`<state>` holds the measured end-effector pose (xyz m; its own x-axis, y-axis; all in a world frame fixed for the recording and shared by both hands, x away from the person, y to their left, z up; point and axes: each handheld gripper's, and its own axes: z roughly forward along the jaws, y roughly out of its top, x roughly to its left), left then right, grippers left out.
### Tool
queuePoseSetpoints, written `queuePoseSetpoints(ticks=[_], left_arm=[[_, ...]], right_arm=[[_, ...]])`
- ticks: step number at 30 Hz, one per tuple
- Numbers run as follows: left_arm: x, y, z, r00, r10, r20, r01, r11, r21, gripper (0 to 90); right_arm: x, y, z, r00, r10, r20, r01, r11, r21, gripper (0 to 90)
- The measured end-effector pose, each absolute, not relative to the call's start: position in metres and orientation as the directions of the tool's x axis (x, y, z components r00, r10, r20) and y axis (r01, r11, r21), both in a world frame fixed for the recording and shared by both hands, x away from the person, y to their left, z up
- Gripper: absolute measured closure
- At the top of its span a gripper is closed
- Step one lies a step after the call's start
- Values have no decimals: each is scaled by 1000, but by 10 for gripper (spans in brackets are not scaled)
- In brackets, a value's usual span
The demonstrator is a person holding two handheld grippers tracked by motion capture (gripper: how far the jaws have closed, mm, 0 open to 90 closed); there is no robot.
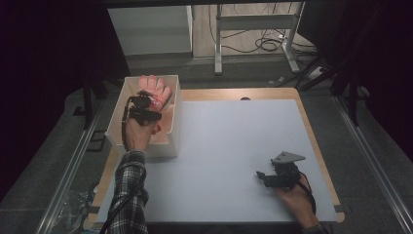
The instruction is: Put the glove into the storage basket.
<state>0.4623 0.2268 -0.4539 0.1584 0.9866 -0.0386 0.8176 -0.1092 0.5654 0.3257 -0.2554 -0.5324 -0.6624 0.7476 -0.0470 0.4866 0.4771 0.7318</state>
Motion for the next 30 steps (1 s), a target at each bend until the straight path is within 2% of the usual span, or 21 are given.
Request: queuePoseSetpoints(ticks=[6, 8, 19, 25, 26, 27, 28, 30], left_arm=[[474, 217, -468, 152, 988, -33, 846, -112, 521, 431], [477, 213, -468, 154, 988, -4, 853, -131, 505, 426], [491, 206, -477, 144, 990, -5, 892, -128, 433, 395], [497, 204, -483, 146, 989, -26, 913, -125, 387, 322], [498, 204, -485, 147, 989, -26, 919, -127, 372, 281], [499, 204, -487, 151, 988, -24, 922, -132, 364, 281], [500, 204, -491, 146, 989, -27, 932, -128, 340, 235], [501, 205, -492, 142, 989, -27, 933, -125, 336, 203]], right_arm=[[326, -255, -532, -662, 748, -47, 487, 477, 732, 232], [326, -255, -532, -662, 748, -47, 487, 477, 732, 232], [326, -255, -532, -663, 747, -47, 486, 477, 732, 231], [326, -255, -532, -663, 748, -47, 486, 477, 732, 232], [326, -255, -532, -662, 748, -47, 486, 477, 732, 231], [326, -255, -532, -662, 748, -47, 486, 477, 732, 231], [326, -255, -532, -663, 748, -47, 486, 477, 732, 231], [326, -255, -532, -663, 748, -47, 486, 477, 732, 231]])
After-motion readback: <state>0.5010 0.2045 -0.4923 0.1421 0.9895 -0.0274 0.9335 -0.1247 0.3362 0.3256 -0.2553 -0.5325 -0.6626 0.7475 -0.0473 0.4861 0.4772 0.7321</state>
